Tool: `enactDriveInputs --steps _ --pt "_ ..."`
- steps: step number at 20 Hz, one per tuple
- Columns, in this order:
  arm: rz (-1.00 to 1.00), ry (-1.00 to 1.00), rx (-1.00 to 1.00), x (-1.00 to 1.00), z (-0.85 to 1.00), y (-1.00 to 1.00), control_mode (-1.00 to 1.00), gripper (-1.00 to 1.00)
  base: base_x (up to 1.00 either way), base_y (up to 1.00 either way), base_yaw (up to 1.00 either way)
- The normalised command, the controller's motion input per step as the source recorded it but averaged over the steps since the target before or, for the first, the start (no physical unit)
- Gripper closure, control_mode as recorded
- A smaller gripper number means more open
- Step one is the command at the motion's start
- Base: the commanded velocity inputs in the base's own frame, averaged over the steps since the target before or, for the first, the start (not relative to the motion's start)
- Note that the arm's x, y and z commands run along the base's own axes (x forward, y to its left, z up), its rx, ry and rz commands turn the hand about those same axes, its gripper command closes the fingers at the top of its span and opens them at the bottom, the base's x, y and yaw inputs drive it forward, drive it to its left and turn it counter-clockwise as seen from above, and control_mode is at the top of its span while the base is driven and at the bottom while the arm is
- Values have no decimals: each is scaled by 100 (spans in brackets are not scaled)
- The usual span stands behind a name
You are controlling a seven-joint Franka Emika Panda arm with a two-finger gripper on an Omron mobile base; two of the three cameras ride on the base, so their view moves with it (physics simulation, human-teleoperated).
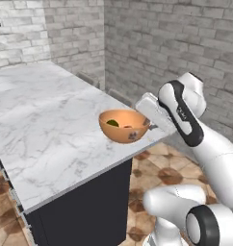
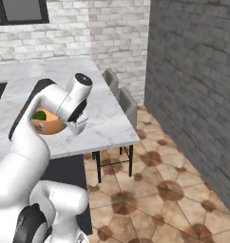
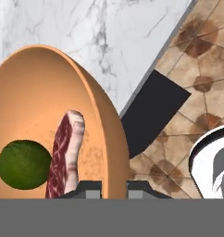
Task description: The microwave is finished heating the steak and lime. Take the bowl containing the food and place it on the dining counter.
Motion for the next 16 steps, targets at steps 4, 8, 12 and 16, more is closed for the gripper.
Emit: enactDriveInputs --steps 4,8,12,16 --pt "-34 0 -7 100 -35 70 -100 100 0 0 0" --pt "-28 0 -14 100 -34 60 -100 100 0 0 0" --pt "-18 0 -17 100 -59 49 -100 100 0 0 0" --pt "-10 0 -21 100 -58 46 -100 100 0 0 0"
